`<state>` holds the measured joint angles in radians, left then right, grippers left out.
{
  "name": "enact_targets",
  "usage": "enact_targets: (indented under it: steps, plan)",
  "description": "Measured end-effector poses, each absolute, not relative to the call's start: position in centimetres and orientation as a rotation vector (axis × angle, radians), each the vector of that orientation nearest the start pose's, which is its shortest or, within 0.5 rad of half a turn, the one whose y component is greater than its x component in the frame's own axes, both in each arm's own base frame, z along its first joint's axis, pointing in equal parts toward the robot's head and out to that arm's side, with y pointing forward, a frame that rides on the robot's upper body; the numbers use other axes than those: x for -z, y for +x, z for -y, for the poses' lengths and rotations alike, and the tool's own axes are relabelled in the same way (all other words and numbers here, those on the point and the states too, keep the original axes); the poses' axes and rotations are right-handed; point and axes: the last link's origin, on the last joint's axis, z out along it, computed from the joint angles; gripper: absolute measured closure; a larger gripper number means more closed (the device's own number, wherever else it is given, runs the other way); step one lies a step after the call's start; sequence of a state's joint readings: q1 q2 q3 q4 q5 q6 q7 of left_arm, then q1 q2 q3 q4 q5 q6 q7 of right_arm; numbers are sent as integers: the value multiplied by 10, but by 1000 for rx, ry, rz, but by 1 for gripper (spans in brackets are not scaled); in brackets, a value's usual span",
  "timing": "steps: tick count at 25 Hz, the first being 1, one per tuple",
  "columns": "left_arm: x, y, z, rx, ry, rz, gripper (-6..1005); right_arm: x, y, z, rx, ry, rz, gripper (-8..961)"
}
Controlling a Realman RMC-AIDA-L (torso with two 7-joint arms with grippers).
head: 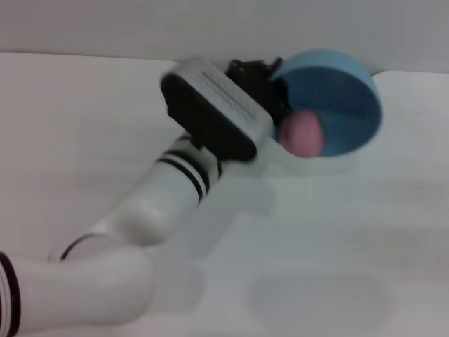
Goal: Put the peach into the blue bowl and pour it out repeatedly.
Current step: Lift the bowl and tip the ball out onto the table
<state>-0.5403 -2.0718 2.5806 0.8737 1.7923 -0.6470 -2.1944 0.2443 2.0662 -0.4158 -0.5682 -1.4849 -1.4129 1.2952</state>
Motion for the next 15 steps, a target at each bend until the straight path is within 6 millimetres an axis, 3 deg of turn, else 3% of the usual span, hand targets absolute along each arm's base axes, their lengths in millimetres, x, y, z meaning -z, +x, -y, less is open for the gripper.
enact_targets:
  steps: [5, 15]
  plan:
    - [141, -153, -319, 426, -2084, -127, 1000, -88, 368, -284, -1018, -1756, -888, 460]
    - [140, -177, -322, 306, -2063, -255, 1001, -86, 370, -285, -1008, -1743, -903, 470]
